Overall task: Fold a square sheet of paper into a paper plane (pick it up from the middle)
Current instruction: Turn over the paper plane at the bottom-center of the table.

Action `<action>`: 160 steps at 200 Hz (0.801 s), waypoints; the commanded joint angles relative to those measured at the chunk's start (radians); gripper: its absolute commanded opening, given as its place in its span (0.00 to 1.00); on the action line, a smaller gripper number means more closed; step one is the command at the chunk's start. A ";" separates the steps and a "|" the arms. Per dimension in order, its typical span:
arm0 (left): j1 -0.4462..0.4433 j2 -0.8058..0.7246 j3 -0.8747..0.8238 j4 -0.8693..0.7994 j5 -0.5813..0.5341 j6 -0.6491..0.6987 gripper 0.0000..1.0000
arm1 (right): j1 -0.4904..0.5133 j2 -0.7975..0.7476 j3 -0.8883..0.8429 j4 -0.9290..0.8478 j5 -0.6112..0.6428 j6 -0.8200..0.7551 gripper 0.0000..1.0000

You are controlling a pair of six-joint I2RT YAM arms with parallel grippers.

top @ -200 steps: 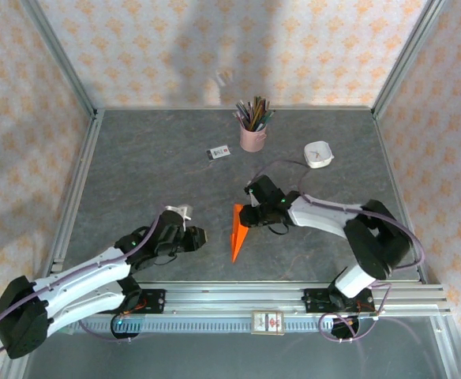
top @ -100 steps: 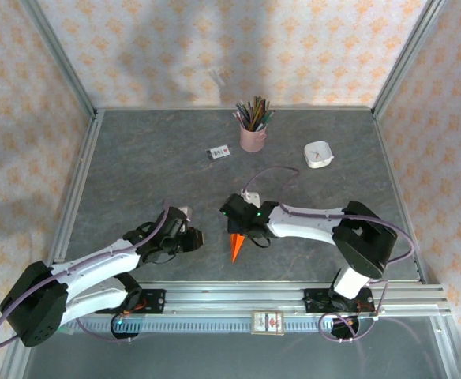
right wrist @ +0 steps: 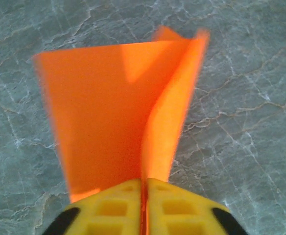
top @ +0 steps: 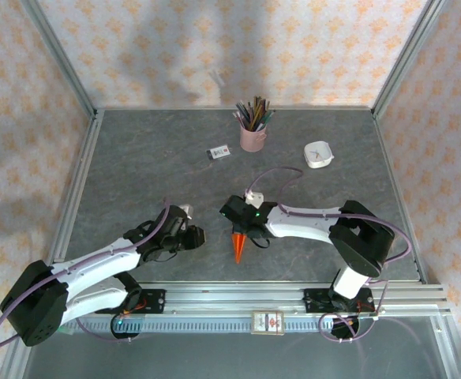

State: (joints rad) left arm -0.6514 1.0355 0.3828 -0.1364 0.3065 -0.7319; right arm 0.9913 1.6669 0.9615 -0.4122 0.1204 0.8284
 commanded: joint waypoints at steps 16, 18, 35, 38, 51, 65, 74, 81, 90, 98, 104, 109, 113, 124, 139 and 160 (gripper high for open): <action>0.013 0.000 0.041 0.037 -0.035 -0.003 0.27 | -0.007 -0.040 -0.014 -0.018 0.060 0.009 0.00; 0.014 -0.001 0.044 0.035 -0.039 -0.002 0.27 | -0.008 -0.045 -0.014 -0.006 0.054 0.003 0.00; 0.044 -0.009 0.069 0.010 -0.079 0.007 0.30 | 0.000 -0.072 -0.005 0.162 -0.048 -0.027 0.00; 0.053 -0.011 0.076 0.005 -0.084 0.008 0.31 | 0.002 -0.076 -0.004 0.191 -0.067 -0.029 0.00; 0.102 -0.023 0.099 -0.015 -0.096 0.015 0.33 | 0.007 -0.087 0.011 0.343 -0.150 -0.020 0.00; 0.156 -0.045 0.116 -0.030 -0.097 0.008 0.36 | 0.008 -0.097 0.022 0.457 -0.212 -0.013 0.00; 0.178 -0.064 0.122 -0.031 -0.093 0.000 0.38 | 0.008 -0.112 0.015 0.505 -0.223 -0.008 0.00; 0.191 -0.078 0.122 -0.027 -0.092 -0.008 0.40 | 0.007 -0.127 -0.006 0.536 -0.223 -0.007 0.00; 0.196 -0.092 0.123 -0.022 -0.096 -0.020 0.44 | 0.000 -0.146 -0.045 0.575 -0.217 -0.003 0.00; 0.196 -0.102 0.121 -0.014 -0.094 -0.032 0.45 | -0.016 -0.158 -0.094 0.617 -0.228 0.013 0.00; 0.197 -0.104 0.116 -0.001 -0.084 -0.041 0.46 | -0.030 -0.163 -0.135 0.663 -0.248 0.023 0.00; 0.197 -0.104 0.113 0.011 -0.076 -0.049 0.46 | -0.043 -0.164 -0.166 0.700 -0.264 0.031 0.00; 0.197 -0.102 0.113 0.018 -0.069 -0.055 0.47 | -0.051 -0.162 -0.187 0.724 -0.272 0.034 0.00; 0.196 -0.091 0.118 0.026 -0.046 -0.061 0.47 | -0.058 -0.155 -0.222 0.764 -0.277 0.022 0.00; 0.195 -0.073 0.133 0.013 -0.037 -0.060 0.47 | -0.064 -0.148 -0.254 0.790 -0.267 0.007 0.00; 0.184 -0.065 0.131 0.023 -0.026 -0.072 0.48 | -0.077 -0.148 -0.330 0.866 -0.271 0.023 0.00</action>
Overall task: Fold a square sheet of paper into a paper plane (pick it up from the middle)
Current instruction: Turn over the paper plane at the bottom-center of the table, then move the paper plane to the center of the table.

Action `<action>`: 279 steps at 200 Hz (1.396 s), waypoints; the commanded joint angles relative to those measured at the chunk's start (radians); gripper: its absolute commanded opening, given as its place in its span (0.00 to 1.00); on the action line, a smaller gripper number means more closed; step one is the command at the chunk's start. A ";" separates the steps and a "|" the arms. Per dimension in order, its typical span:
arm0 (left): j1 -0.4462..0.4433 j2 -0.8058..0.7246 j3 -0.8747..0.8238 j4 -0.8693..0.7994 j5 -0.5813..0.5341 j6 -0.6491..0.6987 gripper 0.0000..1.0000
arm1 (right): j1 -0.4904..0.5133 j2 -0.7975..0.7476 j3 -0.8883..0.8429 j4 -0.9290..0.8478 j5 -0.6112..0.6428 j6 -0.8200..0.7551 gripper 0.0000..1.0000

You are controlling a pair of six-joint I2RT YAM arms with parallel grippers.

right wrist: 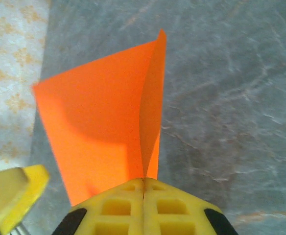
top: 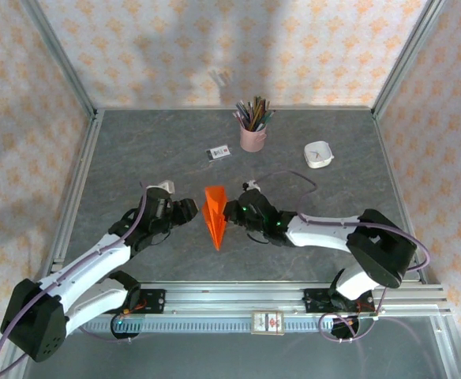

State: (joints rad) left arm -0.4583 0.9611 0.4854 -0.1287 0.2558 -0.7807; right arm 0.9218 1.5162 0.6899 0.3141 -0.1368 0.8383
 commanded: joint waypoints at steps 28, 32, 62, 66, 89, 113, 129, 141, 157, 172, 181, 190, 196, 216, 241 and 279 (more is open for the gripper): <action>-0.089 0.038 0.031 0.065 0.022 -0.051 0.48 | -0.013 0.011 -0.119 0.180 -0.010 0.021 0.00; -0.104 0.047 0.035 0.073 0.021 -0.055 0.48 | -0.014 0.012 -0.130 0.187 -0.008 0.024 0.00; -0.184 0.150 0.066 0.123 0.043 -0.080 0.45 | -0.014 0.034 -0.172 0.225 -0.006 0.042 0.00; -0.189 0.163 0.069 0.124 0.043 -0.084 0.45 | -0.014 0.035 -0.175 0.228 -0.006 0.044 0.00; -0.208 0.214 0.074 0.148 0.054 -0.089 0.46 | -0.015 0.047 -0.195 0.244 -0.002 0.048 0.00; -0.212 0.247 0.090 0.129 0.038 -0.075 0.46 | -0.014 0.057 -0.210 0.259 0.000 0.053 0.00; -0.210 0.236 0.086 0.099 0.006 -0.075 0.45 | -0.015 0.062 -0.219 0.259 0.008 0.056 0.00; -0.210 0.207 0.062 0.126 0.005 -0.084 0.43 | -0.015 0.067 -0.223 0.258 0.010 0.056 0.00; -0.211 0.216 0.052 0.177 0.049 -0.091 0.43 | -0.015 0.075 -0.227 0.267 0.007 0.057 0.00; -0.219 0.266 0.090 0.149 0.069 -0.079 0.43 | -0.016 0.082 -0.227 0.270 0.005 0.057 0.00; -0.228 0.288 0.101 0.149 0.065 -0.075 0.42 | -0.016 0.085 -0.227 0.273 0.005 0.058 0.00; -0.233 0.299 0.102 0.165 0.072 -0.078 0.42 | -0.016 0.087 -0.228 0.274 0.006 0.059 0.00; -0.236 0.303 0.102 0.174 0.073 -0.079 0.41 | -0.016 0.086 -0.230 0.275 0.007 0.061 0.00; -0.242 0.324 0.116 0.168 0.066 -0.068 0.40 | -0.016 0.083 -0.237 0.280 0.010 0.062 0.00; -0.244 0.366 0.130 0.167 0.067 -0.055 0.37 | -0.016 0.084 -0.242 0.288 0.010 0.067 0.00; -0.257 0.431 0.165 0.180 0.077 -0.050 0.38 | -0.017 0.096 -0.244 0.303 0.005 0.074 0.00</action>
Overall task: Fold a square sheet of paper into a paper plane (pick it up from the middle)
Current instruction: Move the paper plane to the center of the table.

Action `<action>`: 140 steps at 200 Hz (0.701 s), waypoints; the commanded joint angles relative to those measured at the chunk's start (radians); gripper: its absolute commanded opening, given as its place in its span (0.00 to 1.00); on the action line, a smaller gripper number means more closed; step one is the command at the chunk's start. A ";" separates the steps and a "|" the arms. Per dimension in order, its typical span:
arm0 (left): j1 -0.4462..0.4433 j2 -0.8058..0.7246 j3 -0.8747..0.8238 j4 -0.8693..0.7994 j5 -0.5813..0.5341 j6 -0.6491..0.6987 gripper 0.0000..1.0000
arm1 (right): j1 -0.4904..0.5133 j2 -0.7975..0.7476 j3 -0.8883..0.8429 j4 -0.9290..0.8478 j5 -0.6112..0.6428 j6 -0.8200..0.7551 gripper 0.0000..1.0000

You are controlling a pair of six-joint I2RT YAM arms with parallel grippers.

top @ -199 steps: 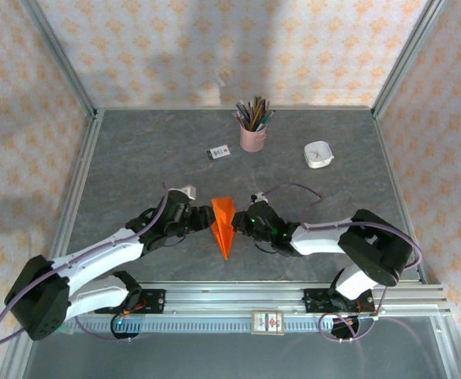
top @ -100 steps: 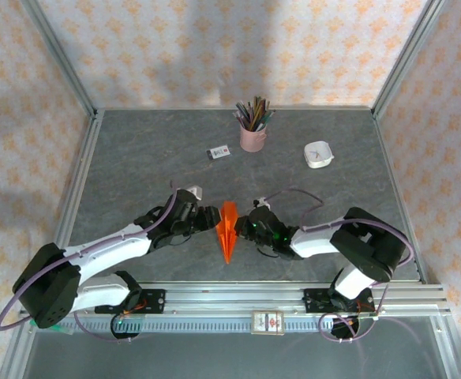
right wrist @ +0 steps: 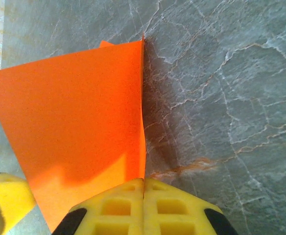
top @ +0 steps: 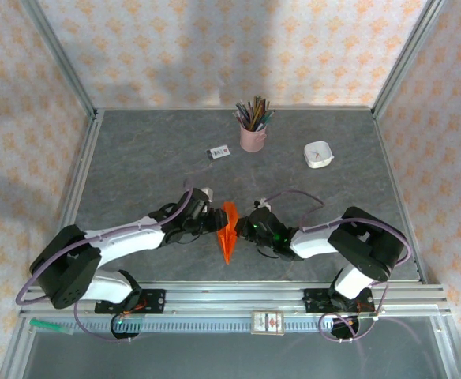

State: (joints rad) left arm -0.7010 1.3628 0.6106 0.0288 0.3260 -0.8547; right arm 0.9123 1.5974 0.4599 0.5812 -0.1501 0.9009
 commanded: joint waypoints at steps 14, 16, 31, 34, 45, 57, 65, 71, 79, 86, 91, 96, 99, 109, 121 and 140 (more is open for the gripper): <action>-0.016 0.053 0.054 0.025 0.006 0.029 0.38 | -0.006 0.019 -0.013 0.039 0.018 0.013 0.00; -0.017 0.058 0.055 0.024 0.005 0.031 0.38 | -0.007 0.019 -0.012 0.039 0.018 0.014 0.00; -0.020 0.092 0.079 0.006 -0.012 0.045 0.38 | -0.006 0.024 -0.010 0.044 0.016 0.013 0.00; -0.021 0.101 0.083 0.001 -0.016 0.048 0.38 | -0.007 0.025 -0.012 0.045 0.016 0.015 0.00; -0.022 0.130 0.104 -0.027 -0.039 0.051 0.33 | -0.006 0.028 -0.012 0.049 0.014 0.016 0.00; -0.027 0.160 0.129 -0.056 -0.071 0.055 0.27 | -0.006 0.029 -0.010 0.050 0.014 0.016 0.00; -0.031 0.176 0.145 -0.076 -0.098 0.058 0.25 | -0.007 0.029 -0.010 0.052 0.016 0.019 0.01; -0.033 0.189 0.153 -0.081 -0.112 0.060 0.24 | -0.007 0.027 -0.009 0.052 0.017 0.018 0.02; -0.034 0.204 0.159 -0.085 -0.125 0.059 0.23 | -0.007 0.026 -0.009 0.054 0.017 0.018 0.04; -0.035 0.216 0.167 -0.094 -0.144 0.059 0.22 | -0.006 0.024 -0.010 0.053 0.019 0.017 0.06; -0.035 0.226 0.171 -0.098 -0.153 0.060 0.21 | -0.006 0.022 -0.010 0.053 0.019 0.016 0.07; -0.035 0.234 0.176 -0.096 -0.157 0.061 0.20 | -0.006 0.019 -0.011 0.053 0.019 0.013 0.08; -0.035 0.239 0.178 -0.096 -0.160 0.062 0.19 | -0.007 0.017 -0.012 0.052 0.020 0.011 0.09; -0.035 0.255 0.193 -0.097 -0.172 0.062 0.16 | -0.008 0.007 -0.015 0.046 0.023 0.005 0.12; -0.035 0.272 0.224 -0.121 -0.200 0.072 0.11 | -0.013 -0.010 -0.018 0.030 0.021 -0.006 0.15; -0.032 0.289 0.276 -0.169 -0.255 0.099 0.05 | -0.027 -0.063 -0.038 0.013 0.024 -0.022 0.20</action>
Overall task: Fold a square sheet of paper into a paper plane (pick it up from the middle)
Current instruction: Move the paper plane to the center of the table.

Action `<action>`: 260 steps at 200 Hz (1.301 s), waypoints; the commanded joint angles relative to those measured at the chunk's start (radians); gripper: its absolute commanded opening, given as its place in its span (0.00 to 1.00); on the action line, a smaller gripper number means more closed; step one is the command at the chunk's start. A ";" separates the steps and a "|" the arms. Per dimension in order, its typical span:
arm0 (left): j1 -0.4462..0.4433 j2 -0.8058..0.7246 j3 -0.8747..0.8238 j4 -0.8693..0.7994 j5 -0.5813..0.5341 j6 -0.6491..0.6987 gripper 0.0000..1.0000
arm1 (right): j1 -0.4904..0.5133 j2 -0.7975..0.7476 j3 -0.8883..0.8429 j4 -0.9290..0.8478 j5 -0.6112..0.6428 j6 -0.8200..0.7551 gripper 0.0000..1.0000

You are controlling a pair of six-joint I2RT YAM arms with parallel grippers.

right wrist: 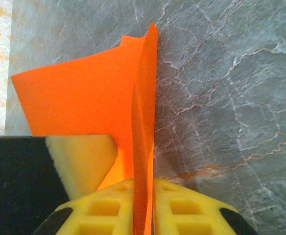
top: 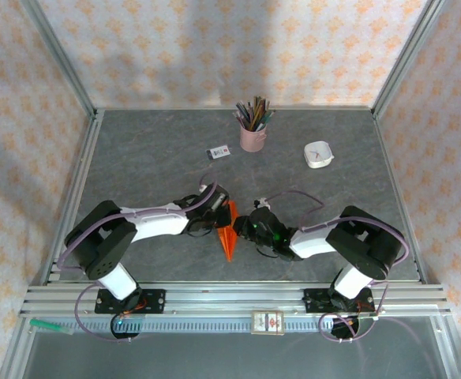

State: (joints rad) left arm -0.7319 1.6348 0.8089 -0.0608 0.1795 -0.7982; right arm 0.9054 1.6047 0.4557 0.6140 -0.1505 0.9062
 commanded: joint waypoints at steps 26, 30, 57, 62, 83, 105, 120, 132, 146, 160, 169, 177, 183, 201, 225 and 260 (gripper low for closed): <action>0.024 0.057 0.170 -0.170 -0.179 0.116 0.03 | -0.051 -0.171 -0.063 -0.067 0.030 -0.058 0.23; 0.032 0.067 0.183 -0.181 -0.179 0.127 0.02 | -0.057 -0.185 -0.066 -0.079 0.035 -0.064 0.23; 0.076 0.133 0.252 -0.229 -0.179 0.173 0.04 | -0.084 -0.264 -0.072 -0.161 0.058 -0.107 0.24; 0.079 0.146 0.262 -0.234 -0.179 0.179 0.04 | -0.089 -0.275 -0.075 -0.172 0.063 -0.111 0.24; 0.085 0.189 0.326 -0.268 -0.179 0.198 0.07 | -0.110 -0.315 -0.096 -0.192 0.066 -0.118 0.25; 0.085 0.220 0.356 -0.270 -0.160 0.197 0.12 | -0.120 -0.345 -0.108 -0.210 0.076 -0.119 0.25; 0.085 0.238 0.360 -0.258 -0.142 0.190 0.16 | -0.120 -0.357 -0.116 -0.216 0.079 -0.118 0.25; 0.085 0.252 0.364 -0.255 -0.137 0.185 0.18 | -0.120 -0.362 -0.120 -0.220 0.079 -0.116 0.25; 0.085 0.258 0.362 -0.246 -0.134 0.179 0.20 | -0.120 -0.364 -0.124 -0.221 0.077 -0.114 0.25; 0.085 0.266 0.357 -0.231 -0.125 0.174 0.21 | -0.120 -0.361 -0.124 -0.221 0.075 -0.112 0.25; 0.084 0.267 0.354 -0.226 -0.121 0.173 0.22 | -0.120 -0.357 -0.121 -0.220 0.074 -0.113 0.25; 0.084 0.293 0.354 -0.226 -0.122 0.172 0.23 | -0.120 -0.354 -0.119 -0.220 0.071 -0.112 0.25; 0.083 0.301 0.352 -0.223 -0.124 0.171 0.23 | -0.120 -0.352 -0.116 -0.220 0.070 -0.112 0.25; 0.083 0.307 0.341 -0.213 -0.133 0.167 0.25 | -0.120 -0.346 -0.111 -0.222 0.068 -0.112 0.25; 0.083 0.305 0.327 -0.211 -0.163 0.166 0.31 | -0.121 -0.335 -0.104 -0.220 0.065 -0.112 0.25; 0.083 0.301 0.311 -0.205 -0.200 0.167 0.41 | -0.120 -0.325 -0.095 -0.223 0.063 -0.112 0.26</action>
State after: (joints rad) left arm -0.6479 1.9030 1.1458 -0.2481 0.0383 -0.6308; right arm 0.7887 1.2694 0.3401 0.4068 -0.1051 0.8074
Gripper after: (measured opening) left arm 0.387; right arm 0.255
